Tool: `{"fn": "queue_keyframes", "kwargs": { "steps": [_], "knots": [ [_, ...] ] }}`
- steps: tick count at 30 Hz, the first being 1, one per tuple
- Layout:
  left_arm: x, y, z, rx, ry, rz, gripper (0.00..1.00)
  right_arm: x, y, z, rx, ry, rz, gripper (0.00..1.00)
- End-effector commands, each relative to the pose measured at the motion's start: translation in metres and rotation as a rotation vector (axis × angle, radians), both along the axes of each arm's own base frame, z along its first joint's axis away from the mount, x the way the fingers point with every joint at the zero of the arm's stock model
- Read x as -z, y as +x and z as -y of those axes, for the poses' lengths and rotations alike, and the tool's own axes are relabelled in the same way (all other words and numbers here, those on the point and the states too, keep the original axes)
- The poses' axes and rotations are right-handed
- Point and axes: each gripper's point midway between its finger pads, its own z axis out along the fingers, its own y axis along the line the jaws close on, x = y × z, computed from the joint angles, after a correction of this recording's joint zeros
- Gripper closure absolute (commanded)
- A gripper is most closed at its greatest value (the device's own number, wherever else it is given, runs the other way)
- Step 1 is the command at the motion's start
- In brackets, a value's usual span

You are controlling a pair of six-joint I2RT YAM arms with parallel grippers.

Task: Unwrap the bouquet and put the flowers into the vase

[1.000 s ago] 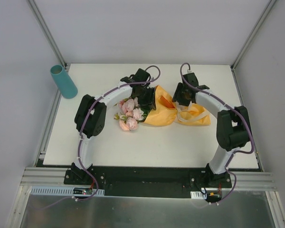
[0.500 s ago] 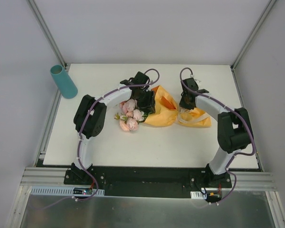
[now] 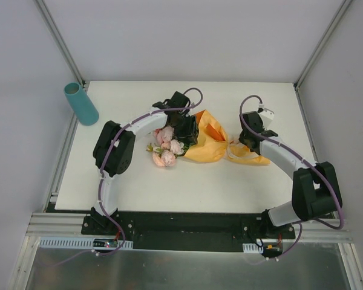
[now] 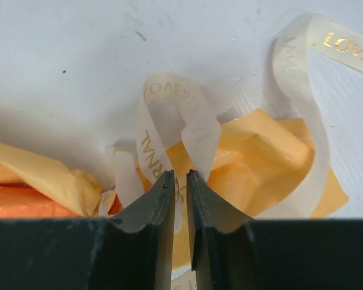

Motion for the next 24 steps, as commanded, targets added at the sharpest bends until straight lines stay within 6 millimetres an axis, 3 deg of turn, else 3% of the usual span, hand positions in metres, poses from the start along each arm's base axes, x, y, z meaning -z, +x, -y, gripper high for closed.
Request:
{"fn": "queue_keyframes", "kwargs": {
  "steps": [1, 5, 9, 14, 16, 19, 24],
  "knots": [
    [-0.031, -0.005, 0.003, -0.003, -0.037, 0.045, 0.60, -0.014, -0.005, 0.026, 0.145, -0.061, 0.068, 0.81],
    [-0.041, -0.007, 0.004, 0.004, -0.056, 0.054, 0.59, -0.023, -0.012, 0.026, 0.160, -0.038, 0.065, 0.82],
    [-0.057, -0.008, 0.008, 0.014, -0.090, 0.075, 0.59, -0.048, -0.016, 0.020, 0.156, 0.028, 0.090, 0.78],
    [-0.070, -0.012, 0.017, 0.038, -0.124, 0.100, 0.58, -0.082, -0.014, -0.006, 0.077, 0.151, 0.154, 0.70],
    [-0.074, -0.014, 0.020, 0.050, -0.135, 0.101, 0.57, -0.091, -0.008, -0.026, -0.030, 0.203, 0.175, 0.65],
    [-0.079, -0.016, 0.020, 0.049, -0.138, 0.111, 0.57, -0.093, 0.004, -0.043, -0.130, 0.204, 0.151, 0.60],
    [-0.088, -0.020, 0.015, 0.049, -0.140, 0.136, 0.57, -0.070, 0.029, -0.049, -0.221, 0.084, -0.002, 0.55]
  ]
}}
